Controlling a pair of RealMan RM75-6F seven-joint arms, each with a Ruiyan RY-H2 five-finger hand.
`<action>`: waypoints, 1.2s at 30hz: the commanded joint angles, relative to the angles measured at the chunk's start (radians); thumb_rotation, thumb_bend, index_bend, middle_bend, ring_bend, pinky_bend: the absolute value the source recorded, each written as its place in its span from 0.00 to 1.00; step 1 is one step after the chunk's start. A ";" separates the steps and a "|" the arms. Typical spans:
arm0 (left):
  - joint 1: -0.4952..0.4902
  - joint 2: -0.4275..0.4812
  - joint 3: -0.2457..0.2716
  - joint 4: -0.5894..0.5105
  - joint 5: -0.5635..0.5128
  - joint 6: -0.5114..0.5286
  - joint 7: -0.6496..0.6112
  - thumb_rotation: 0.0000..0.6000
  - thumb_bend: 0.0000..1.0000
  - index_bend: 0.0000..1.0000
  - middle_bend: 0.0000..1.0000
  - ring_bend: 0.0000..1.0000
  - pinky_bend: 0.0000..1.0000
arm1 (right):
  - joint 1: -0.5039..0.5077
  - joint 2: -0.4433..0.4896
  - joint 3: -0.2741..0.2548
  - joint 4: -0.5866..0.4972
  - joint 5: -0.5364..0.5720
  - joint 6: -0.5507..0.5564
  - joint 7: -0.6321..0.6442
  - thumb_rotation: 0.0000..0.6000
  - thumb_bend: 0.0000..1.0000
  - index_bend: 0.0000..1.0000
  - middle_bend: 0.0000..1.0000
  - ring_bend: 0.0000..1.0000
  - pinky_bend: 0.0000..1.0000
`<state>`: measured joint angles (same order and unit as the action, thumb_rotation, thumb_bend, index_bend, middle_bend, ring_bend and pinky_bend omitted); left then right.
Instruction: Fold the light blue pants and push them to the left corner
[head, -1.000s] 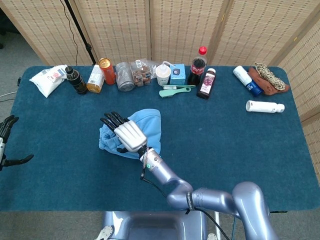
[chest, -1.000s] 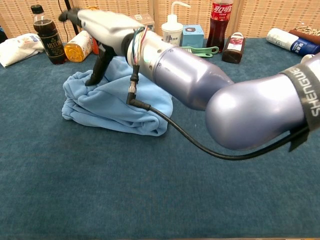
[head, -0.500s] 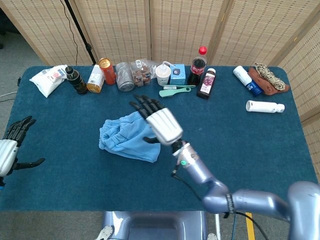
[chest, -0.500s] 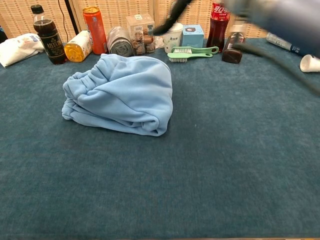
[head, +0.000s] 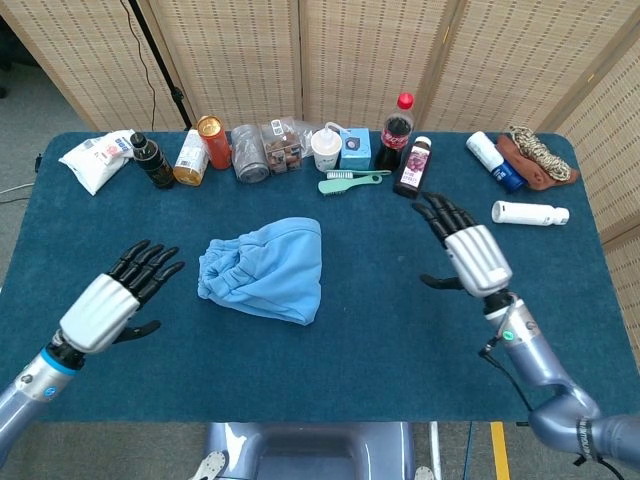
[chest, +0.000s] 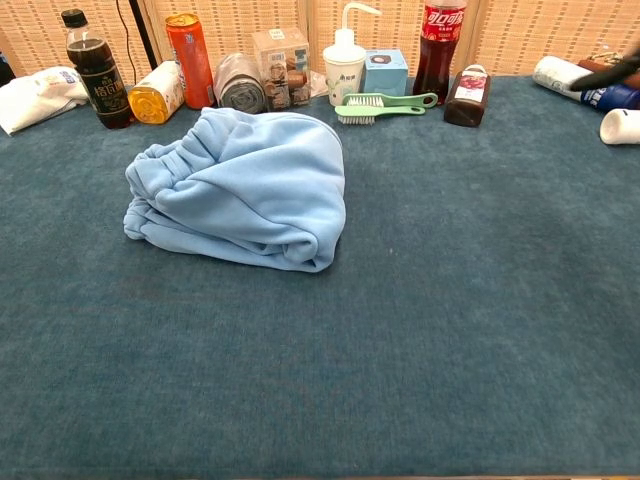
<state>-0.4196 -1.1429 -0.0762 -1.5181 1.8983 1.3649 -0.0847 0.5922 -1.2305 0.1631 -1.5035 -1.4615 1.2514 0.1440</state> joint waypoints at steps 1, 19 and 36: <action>-0.099 -0.037 -0.021 -0.056 -0.010 -0.153 0.096 1.00 0.09 0.00 0.00 0.00 0.00 | -0.095 0.037 -0.066 0.120 -0.038 0.069 0.115 1.00 0.00 0.00 0.00 0.00 0.17; -0.299 -0.304 -0.039 0.135 -0.135 -0.445 0.317 1.00 0.09 0.00 0.00 0.00 0.00 | -0.331 0.008 -0.106 0.242 -0.052 0.310 0.532 1.00 0.00 0.00 0.00 0.00 0.13; -0.285 -0.412 0.043 0.460 -0.141 -0.325 0.128 1.00 0.09 0.00 0.00 0.00 0.00 | -0.330 -0.027 -0.079 0.267 -0.060 0.288 0.529 1.00 0.00 0.00 0.00 0.00 0.13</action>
<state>-0.7145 -1.5457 -0.0481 -1.0900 1.7565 1.0146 0.0736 0.2620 -1.2569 0.0841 -1.2371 -1.5213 1.5398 0.6728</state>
